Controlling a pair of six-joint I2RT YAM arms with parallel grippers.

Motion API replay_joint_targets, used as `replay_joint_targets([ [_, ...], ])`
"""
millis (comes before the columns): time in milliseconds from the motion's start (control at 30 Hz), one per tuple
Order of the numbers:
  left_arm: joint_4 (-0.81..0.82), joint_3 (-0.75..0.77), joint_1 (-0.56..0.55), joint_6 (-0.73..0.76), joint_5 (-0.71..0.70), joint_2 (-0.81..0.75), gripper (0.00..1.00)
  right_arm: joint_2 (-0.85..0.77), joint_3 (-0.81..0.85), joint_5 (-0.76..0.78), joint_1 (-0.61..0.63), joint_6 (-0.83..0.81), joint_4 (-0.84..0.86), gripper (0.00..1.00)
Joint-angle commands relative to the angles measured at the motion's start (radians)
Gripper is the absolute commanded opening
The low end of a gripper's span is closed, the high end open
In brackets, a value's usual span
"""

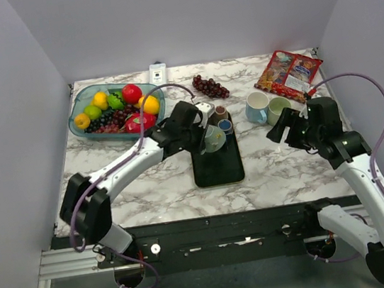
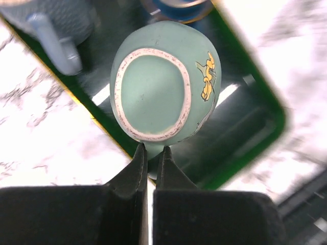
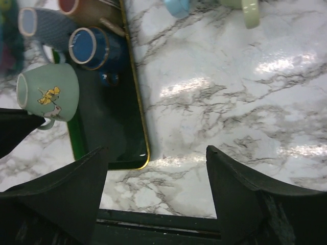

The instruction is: Turn the mug right side up

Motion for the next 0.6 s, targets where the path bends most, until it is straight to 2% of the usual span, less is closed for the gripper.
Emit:
replay_joint_targets([
  [0,0.097,-0.007,-0.007,-0.024,0.293,-0.229,0.0,-0.051,0.048,-0.255,-0.004,-0.005,0.045,0.85],
  [67,0.116,0.021,-0.007,-0.07,0.303,-0.281,0.0,-0.081,0.046,-0.35,-0.002,-0.002,0.129,0.86],
  [100,0.126,0.05,-0.007,-0.093,0.318,-0.295,0.0,-0.094,0.042,-0.448,-0.004,0.001,0.168,0.86],
  [200,0.229,0.076,-0.007,-0.226,0.353,-0.339,0.0,-0.151,-0.001,-0.591,-0.004,0.046,0.352,0.87],
  [233,0.319,0.073,-0.007,-0.269,0.376,-0.349,0.0,-0.165,-0.013,-0.613,-0.001,0.085,0.448,0.88],
  [300,0.442,0.046,-0.007,-0.437,0.399,-0.376,0.0,-0.194,-0.046,-0.648,-0.002,0.132,0.546,0.88],
  [333,0.578,0.029,-0.01,-0.503,0.399,-0.385,0.0,-0.199,-0.053,-0.682,0.001,0.177,0.639,0.88],
  [367,0.641,0.015,-0.01,-0.601,0.39,-0.396,0.0,-0.199,-0.055,-0.691,0.001,0.198,0.68,0.89],
  [433,0.749,-0.006,-0.016,-0.675,0.35,-0.402,0.0,-0.194,-0.052,-0.705,0.013,0.244,0.787,0.89],
  [567,0.831,0.003,-0.052,-0.748,0.248,-0.404,0.0,-0.156,-0.015,-0.69,0.036,0.256,0.855,0.85],
])
